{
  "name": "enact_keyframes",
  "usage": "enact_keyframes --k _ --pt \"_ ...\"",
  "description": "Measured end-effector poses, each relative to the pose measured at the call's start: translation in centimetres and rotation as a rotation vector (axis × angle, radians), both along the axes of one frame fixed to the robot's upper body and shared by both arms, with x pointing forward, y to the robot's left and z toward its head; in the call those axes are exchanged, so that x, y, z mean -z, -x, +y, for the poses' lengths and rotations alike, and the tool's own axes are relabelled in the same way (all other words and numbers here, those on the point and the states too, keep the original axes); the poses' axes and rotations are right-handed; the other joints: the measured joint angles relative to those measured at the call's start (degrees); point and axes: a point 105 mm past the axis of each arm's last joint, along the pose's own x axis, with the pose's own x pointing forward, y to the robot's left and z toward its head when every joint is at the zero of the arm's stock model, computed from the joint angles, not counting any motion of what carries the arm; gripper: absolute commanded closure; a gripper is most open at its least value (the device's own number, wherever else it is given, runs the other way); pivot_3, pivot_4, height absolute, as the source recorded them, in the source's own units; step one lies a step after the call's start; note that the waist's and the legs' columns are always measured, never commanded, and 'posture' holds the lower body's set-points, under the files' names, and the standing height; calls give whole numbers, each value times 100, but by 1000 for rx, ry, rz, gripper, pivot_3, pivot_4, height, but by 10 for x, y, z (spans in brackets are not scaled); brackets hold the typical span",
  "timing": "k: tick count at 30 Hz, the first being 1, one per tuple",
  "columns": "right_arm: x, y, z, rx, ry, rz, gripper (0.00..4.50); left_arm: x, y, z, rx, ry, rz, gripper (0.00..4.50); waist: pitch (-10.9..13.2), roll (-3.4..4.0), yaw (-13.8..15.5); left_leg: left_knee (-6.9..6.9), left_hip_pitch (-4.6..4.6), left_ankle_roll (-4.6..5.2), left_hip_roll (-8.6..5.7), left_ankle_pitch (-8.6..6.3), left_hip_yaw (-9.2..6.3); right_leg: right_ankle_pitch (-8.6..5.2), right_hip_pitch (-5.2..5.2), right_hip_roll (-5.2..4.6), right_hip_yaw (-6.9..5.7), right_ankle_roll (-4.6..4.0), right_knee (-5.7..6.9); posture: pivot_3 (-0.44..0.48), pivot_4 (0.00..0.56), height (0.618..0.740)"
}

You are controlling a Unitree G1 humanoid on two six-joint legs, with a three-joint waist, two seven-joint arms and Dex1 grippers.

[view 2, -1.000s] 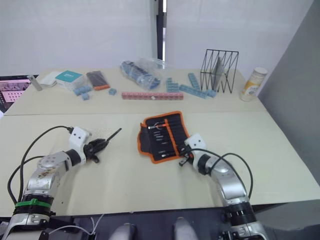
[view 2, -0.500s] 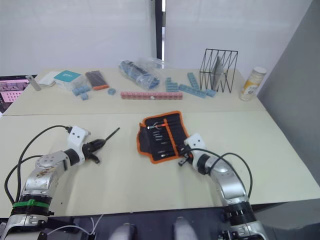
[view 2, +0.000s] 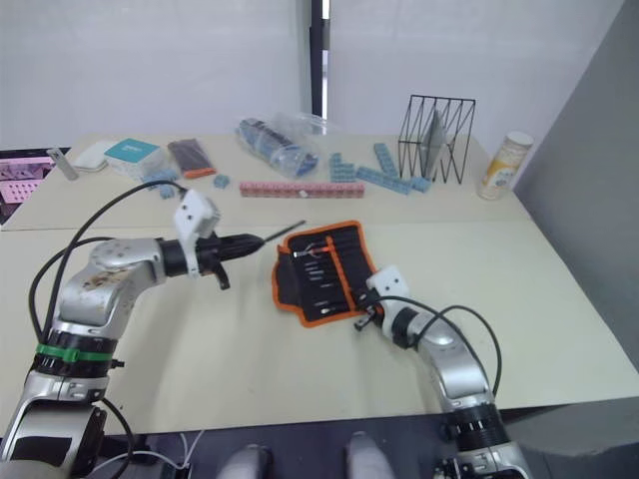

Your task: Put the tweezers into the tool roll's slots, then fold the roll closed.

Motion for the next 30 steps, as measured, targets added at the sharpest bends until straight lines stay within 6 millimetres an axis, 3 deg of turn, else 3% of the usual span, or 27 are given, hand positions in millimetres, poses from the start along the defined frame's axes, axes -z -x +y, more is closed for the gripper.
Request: enact_keyframes --k 6,14,21,30 --pt "-1 4 -3 13 37 -17 4500 2 -1 -22 116 -135 -9 4456 0 0 40 1 -1 0 -1 0 0 -1 0 0 1 0 -2 0 150 737" --pt "0 9 -4 42 30 -18 4500 40 7 -38 252 -271 68 4456 0 1 55 1 -10 0 -1 0 -1 -2 -4 0 1 -1 -3 0 150 737" --pt "1 13 -6 65 28 -13 4500 63 2 -44 256 -329 113 4456 1 0 61 5 -11 1 -1 0 -2 -2 -4 0 0 0 -1 0 150 737" --pt "1 14 -6 73 27 -13 4500 69 -10 -49 239 -351 104 4456 1 0 62 5 -12 1 -2 0 -3 -2 -3 0 1 0 -2 0 150 737"
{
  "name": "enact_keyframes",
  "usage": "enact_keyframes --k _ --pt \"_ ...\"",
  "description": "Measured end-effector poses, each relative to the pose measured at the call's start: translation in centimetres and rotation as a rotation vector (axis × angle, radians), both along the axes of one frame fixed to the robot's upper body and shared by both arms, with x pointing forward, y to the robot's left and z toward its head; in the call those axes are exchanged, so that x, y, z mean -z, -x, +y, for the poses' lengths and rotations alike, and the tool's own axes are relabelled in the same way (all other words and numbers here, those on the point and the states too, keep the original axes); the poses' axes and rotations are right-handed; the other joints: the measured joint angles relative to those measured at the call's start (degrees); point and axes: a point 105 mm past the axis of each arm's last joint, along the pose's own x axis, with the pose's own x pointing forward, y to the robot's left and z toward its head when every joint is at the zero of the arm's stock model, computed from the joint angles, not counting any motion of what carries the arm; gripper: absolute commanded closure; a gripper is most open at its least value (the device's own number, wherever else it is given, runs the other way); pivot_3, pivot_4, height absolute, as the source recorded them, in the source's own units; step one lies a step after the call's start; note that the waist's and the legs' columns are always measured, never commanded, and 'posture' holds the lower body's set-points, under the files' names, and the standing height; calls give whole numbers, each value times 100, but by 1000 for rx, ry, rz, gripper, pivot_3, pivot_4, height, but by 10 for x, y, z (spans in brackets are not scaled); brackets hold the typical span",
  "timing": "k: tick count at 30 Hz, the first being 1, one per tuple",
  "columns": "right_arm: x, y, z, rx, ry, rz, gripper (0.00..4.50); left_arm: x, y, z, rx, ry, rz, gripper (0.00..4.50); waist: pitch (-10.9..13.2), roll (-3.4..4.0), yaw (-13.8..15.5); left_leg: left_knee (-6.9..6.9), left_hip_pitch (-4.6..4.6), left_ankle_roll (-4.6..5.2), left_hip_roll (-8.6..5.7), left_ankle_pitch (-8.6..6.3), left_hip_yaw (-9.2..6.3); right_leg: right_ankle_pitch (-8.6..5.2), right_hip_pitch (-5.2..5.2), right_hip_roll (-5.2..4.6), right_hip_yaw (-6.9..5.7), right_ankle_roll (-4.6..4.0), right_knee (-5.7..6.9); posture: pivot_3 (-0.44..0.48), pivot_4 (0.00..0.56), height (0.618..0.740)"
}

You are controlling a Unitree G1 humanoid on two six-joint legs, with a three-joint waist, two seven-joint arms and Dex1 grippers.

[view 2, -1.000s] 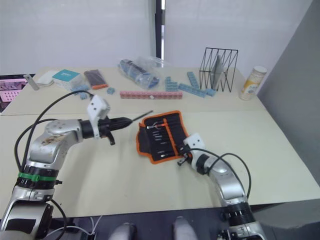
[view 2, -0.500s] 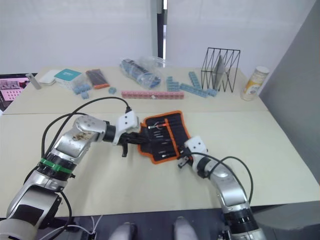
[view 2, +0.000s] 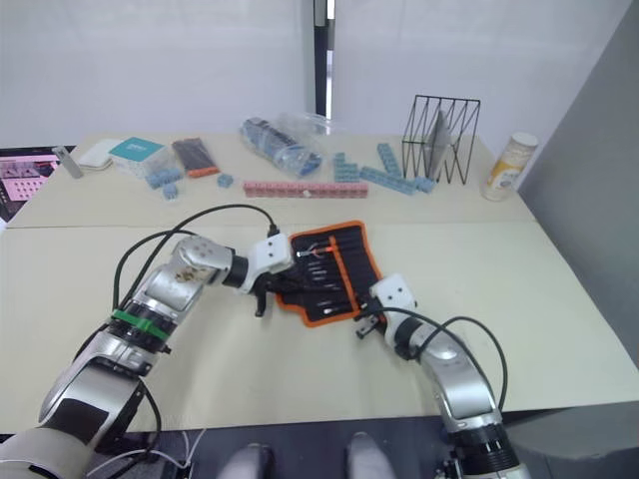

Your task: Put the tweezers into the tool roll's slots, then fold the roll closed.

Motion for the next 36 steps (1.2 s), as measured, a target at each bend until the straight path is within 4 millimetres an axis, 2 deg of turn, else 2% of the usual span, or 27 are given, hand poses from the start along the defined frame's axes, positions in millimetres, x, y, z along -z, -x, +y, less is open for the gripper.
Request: enact_keyframes --k 15,30,36 --pt "0 0 0 1 1 2 4500 6 0 -19 30 32 -3 4456 0 0 2 2 1 0 -1 0 -1 0 3 0 0 1 1 0 150 737" --pt "0 0 0 6 2 8 4500 20 -10 -67 49 86 -42 4456 0 0 13 8 3 0 -6 0 -5 2 11 0 1 4 0 0 150 737" --pt "2 1 -3 19 4 16 4500 23 -11 -76 58 103 -35 4456 0 0 69 20 0 0 -13 0 -11 2 19 -1 6 9 -1 0 150 737"
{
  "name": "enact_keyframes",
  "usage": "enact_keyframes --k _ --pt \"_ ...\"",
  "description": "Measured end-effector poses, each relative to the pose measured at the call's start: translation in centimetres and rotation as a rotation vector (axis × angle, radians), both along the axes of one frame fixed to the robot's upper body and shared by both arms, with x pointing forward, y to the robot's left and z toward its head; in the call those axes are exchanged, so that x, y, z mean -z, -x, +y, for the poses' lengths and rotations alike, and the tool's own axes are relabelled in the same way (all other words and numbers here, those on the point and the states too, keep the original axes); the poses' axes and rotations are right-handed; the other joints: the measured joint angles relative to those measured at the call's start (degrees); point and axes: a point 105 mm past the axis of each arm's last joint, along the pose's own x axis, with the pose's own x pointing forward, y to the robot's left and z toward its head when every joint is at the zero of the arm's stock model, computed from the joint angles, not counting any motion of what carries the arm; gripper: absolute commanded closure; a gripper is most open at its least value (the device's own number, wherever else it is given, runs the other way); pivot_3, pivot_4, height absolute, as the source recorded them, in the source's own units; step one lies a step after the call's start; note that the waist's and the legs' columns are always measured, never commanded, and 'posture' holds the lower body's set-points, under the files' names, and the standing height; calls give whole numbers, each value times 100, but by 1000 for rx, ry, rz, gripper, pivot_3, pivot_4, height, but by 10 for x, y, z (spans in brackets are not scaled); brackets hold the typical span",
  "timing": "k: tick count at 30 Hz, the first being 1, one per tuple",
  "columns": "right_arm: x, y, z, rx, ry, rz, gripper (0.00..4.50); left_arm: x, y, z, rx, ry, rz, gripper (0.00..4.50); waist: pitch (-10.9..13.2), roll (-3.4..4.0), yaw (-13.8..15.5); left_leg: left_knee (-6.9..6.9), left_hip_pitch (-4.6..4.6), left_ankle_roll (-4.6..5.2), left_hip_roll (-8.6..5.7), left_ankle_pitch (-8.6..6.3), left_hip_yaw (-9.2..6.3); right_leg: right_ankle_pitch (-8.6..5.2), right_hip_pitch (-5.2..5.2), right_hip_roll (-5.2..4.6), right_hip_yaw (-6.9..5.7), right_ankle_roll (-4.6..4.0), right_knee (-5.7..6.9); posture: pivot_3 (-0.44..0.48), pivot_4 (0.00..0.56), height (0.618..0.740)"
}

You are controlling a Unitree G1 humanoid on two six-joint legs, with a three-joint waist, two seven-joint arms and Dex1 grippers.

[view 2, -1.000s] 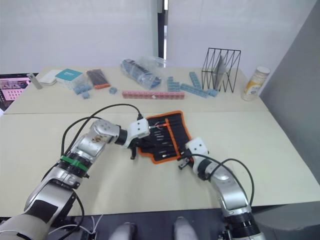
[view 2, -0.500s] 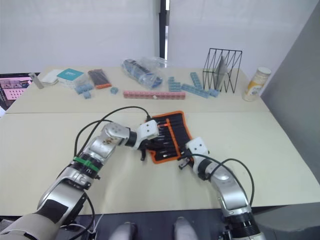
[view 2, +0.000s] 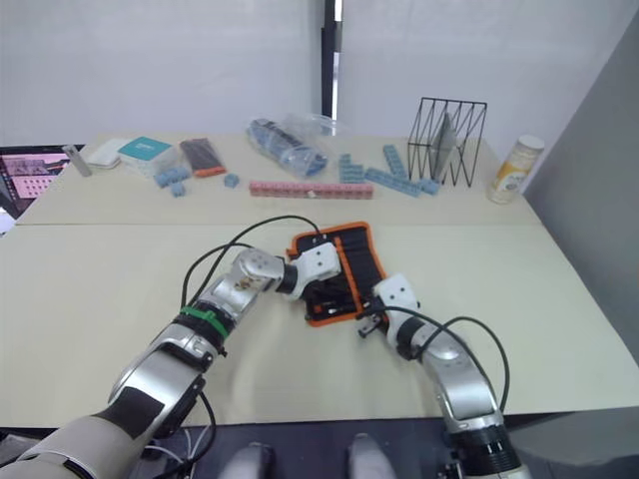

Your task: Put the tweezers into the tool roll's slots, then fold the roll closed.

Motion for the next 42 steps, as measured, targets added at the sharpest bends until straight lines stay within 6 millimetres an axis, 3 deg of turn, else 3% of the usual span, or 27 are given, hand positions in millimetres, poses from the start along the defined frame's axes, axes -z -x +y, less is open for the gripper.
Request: enact_keyframes --k 1,2,10,14,22,27,30,35,40,42 --pt "0 0 0 2 0 1 4500 0 0 0 -1 2 2 4456 0 0 6 2 0 0 -1 0 0 1 1 0 1 1 0 0 150 737" --pt "0 1 0 3 0 1 4500 1 0 0 -3 3 6 3753 0 0 9 3 0 0 -1 0 0 1 1 0 1 2 0 0 150 737" --pt "-1 2 1 -6 1 -1 4500 -9 -1 14 4 -19 22 1347 0 0 -47 -3 -3 0 0 0 -2 0 -5 0 1 2 2 0 150 737" --pt "-1 3 2 -22 -3 2 4500 -24 -1 34 -30 -1 24 25 0 1 -103 -12 -2 0 2 0 -1 -1 -13 1 3 0 8 0 150 737" --pt "-5 5 -5 -53 -14 11 4500 -63 12 85 -55 62 42 25 2 3 -58 -12 -6 0 2 0 -2 -3 -14 1 1 0 6 0 150 737" --pt "-33 13 8 -170 -116 24 4500 -87 5 124 -130 82 -43 25 4 6 -103 -15 -1 0 6 0 0 -4 -17 2 1 -2 8 0 150 737" --pt "-48 16 23 -231 -133 30 3698 -89 1 149 -189 68 -93 0 4 6 -99 -17 0 0 10 0 -2 -5 -17 8 -1 -5 11 0 150 737" --pt "-47 13 42 -236 -100 44 1975 -72 15 189 -258 106 21 0 4 7 -75 -17 -10 0 11 0 -1 -7 -26 7 -2 -7 8 0 150 737" --pt "-53 9 64 -244 -87 33 224 -54 24 203 -313 123 74 0 5 8 -21 -13 -21 0 11 0 -7 -7 -28 7 -10 -8 9 0 150 737" --pt "-44 11 70 -249 -69 68 27 -53 27 202 -325 145 84 0 5 7 -4 -12 -24 0 11 0 -8 -6 -30 7 -11 -8 8 0 150 737"
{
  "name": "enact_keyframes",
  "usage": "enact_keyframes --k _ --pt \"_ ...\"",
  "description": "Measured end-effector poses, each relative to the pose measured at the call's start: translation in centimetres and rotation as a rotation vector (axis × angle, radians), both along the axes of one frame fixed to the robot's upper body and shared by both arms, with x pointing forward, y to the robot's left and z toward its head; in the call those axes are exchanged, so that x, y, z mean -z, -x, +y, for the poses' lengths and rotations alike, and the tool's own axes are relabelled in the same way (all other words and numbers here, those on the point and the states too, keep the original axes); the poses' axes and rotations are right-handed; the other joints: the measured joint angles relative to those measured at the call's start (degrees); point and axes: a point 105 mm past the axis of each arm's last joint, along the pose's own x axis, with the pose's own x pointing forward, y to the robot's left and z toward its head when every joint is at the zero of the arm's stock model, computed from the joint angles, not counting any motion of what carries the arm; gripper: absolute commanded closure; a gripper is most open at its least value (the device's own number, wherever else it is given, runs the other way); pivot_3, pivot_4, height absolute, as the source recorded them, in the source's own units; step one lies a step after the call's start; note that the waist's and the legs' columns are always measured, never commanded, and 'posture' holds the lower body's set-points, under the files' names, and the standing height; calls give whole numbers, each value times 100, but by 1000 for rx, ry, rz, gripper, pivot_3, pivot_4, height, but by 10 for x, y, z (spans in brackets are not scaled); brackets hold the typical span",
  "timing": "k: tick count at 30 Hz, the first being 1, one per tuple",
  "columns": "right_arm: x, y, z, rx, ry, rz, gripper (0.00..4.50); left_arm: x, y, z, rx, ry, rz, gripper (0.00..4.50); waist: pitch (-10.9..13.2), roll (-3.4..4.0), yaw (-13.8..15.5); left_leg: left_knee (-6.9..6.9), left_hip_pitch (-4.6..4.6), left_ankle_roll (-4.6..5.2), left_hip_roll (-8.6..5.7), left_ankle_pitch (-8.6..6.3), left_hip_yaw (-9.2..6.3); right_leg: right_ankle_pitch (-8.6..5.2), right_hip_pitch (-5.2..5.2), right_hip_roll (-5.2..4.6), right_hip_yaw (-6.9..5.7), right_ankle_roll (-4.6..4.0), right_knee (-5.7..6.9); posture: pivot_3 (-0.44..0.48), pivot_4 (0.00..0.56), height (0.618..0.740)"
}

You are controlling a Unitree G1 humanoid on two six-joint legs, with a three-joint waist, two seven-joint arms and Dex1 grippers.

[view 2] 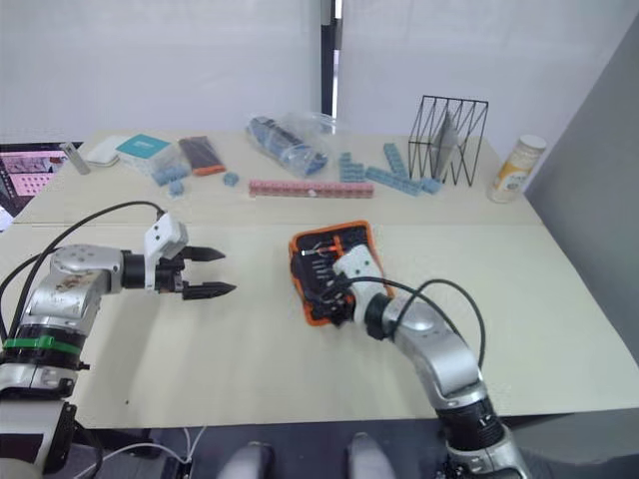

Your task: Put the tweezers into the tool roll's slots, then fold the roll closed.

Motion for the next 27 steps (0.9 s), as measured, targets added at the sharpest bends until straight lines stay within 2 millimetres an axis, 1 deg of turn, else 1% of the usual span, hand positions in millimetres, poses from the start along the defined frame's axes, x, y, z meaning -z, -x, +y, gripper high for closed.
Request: enact_keyframes --k 3,7,10,12,15,19,21,23,27 --pt "5 1 6 -18 22 24 27 2 7 -4 2 7 6 0 0 0 -20 -1 2 0 1 0 1 0 -1 0 0 0 1 0 150 737" --pt "7 -4 13 -19 56 19 27 15 14 -5 -16 10 72 0 0 0 -68 -1 8 0 3 0 0 1 0 2 -2 -2 7 0 150 737" --pt "18 -10 10 17 84 44 789 15 14 -6 -21 5 63 0 0 0 -66 -1 9 0 3 0 0 1 0 2 -1 -2 6 0 150 737" --pt "23 -13 9 39 91 48 1487 15 13 -6 -27 3 57 0 0 0 -66 -1 8 0 3 0 1 1 0 2 -1 -2 5 0 150 737" --pt "23 -15 13 42 73 38 2514 13 11 -6 -24 -1 38 0 0 0 -66 -2 8 0 3 0 0 1 0 2 -1 -2 5 0 150 737" --pt "17 -14 16 28 52 7 3939 10 7 -8 -18 -6 23 0 0 0 -64 -1 7 0 2 0 1 1 1 2 -1 -1 3 0 150 737" --pt "16 -14 16 20 46 4 4483 11 5 -7 -15 -13 22 0 0 0 -65 -2 7 0 2 0 0 1 0 2 -2 -2 4 0 150 737" --pt "16 -13 17 12 44 3 4483 11 3 -7 -11 -20 26 0 0 0 -65 -2 8 0 2 0 0 1 0 2 -2 -2 4 0 150 737" --pt "13 -10 19 -17 38 -5 4483 14 1 -14 33 -29 24 0 0 0 -60 -2 6 0 2 0 0 1 0 2 -2 -2 4 0 150 737"
